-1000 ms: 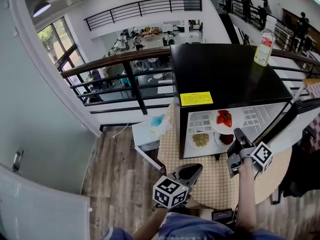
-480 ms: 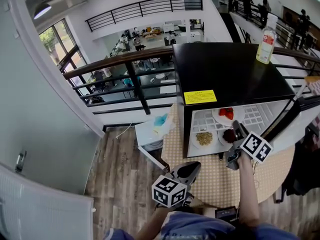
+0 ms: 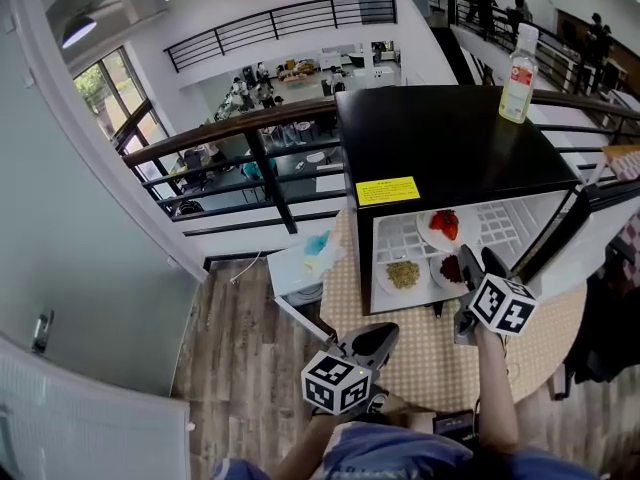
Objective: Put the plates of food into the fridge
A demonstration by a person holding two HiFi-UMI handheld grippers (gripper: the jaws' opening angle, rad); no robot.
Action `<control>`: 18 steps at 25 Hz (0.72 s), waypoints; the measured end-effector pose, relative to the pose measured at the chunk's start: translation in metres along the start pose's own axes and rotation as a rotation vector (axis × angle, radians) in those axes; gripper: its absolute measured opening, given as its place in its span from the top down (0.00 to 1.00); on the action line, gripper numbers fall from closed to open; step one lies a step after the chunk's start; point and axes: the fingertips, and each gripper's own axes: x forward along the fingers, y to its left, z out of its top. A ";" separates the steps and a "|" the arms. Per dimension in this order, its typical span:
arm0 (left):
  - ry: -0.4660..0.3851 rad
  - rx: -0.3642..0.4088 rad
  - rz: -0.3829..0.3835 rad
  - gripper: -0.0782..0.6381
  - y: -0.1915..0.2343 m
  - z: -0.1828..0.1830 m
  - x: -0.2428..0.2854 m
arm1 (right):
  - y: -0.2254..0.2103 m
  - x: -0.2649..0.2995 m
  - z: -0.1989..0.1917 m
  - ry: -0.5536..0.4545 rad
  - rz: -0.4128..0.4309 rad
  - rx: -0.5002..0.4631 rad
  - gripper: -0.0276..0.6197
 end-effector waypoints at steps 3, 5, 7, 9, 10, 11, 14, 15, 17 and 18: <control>0.002 0.010 -0.003 0.87 -0.005 0.000 0.000 | 0.011 -0.022 -0.008 0.009 0.062 0.036 0.59; 0.003 0.014 -0.006 0.86 -0.010 -0.002 0.001 | 0.018 -0.038 -0.016 0.013 0.107 0.072 0.61; 0.005 0.019 -0.011 0.87 -0.016 -0.004 0.002 | 0.020 -0.056 -0.021 0.000 0.132 0.114 0.64; 0.010 0.023 -0.019 0.87 -0.025 -0.006 0.002 | 0.021 -0.074 -0.026 -0.010 0.155 0.152 0.67; 0.012 0.025 -0.024 0.87 -0.030 -0.008 0.003 | 0.021 -0.082 -0.030 -0.011 0.167 0.167 0.71; 0.015 0.026 -0.030 0.87 -0.035 -0.010 0.003 | 0.020 -0.090 -0.035 -0.007 0.180 0.178 0.74; 0.026 0.031 -0.046 0.87 -0.052 -0.017 0.002 | 0.014 -0.113 -0.057 0.032 0.210 0.180 0.77; 0.029 0.032 -0.050 0.87 -0.058 -0.020 0.002 | 0.013 -0.122 -0.063 0.047 0.210 0.177 0.78; 0.034 0.033 -0.056 0.86 -0.070 -0.026 0.001 | 0.011 -0.138 -0.075 0.067 0.211 0.174 0.80; 0.037 0.034 -0.059 0.87 -0.076 -0.029 0.000 | 0.009 -0.145 -0.082 0.074 0.216 0.175 0.81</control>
